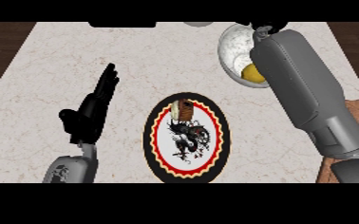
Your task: Pick the lemon from the plate and place it in the bowl
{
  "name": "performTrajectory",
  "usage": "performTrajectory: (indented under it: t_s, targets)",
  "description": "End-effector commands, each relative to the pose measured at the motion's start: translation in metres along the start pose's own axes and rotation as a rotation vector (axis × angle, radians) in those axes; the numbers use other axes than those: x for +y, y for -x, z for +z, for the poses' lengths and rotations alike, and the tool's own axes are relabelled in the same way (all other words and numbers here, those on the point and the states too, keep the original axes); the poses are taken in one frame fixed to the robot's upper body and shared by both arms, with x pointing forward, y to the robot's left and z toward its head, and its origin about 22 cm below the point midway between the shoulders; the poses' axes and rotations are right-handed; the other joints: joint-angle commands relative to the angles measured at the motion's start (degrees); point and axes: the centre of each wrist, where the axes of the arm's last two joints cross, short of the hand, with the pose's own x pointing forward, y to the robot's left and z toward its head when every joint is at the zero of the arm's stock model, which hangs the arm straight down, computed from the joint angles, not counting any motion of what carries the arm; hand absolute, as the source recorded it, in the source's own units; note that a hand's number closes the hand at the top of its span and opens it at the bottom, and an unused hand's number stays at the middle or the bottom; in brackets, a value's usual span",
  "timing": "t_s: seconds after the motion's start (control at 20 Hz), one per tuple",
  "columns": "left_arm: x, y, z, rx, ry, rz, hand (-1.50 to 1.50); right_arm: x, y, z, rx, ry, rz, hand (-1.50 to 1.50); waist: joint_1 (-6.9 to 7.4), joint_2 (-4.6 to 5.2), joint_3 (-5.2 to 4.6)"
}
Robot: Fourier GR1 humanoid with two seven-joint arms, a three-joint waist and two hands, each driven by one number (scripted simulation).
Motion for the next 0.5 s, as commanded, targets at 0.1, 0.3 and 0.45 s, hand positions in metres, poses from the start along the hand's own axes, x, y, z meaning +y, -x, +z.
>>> performTrajectory:
  t_s: [0.1, 0.3, 0.45]
  targets:
    - [-0.006, -0.018, -0.007, 0.004, 0.018, -0.009, 0.0, 0.029, 0.051, -0.007, 0.06, -0.008, 0.038, 1.5, 0.18, 0.01, 0.02]
    - [0.001, -0.02, -0.001, -0.012, 0.004, 0.011, 0.0, 0.035, 0.101, -0.016, 0.094, -0.099, 0.042, 1.5, 0.6, 0.18, 0.06]
    - [-0.001, -0.002, -0.003, -0.005, 0.024, 0.002, 0.0, 0.027, 0.091, -0.026, 0.18, -0.155, -0.111, 1.5, 0.84, 0.34, 0.05]
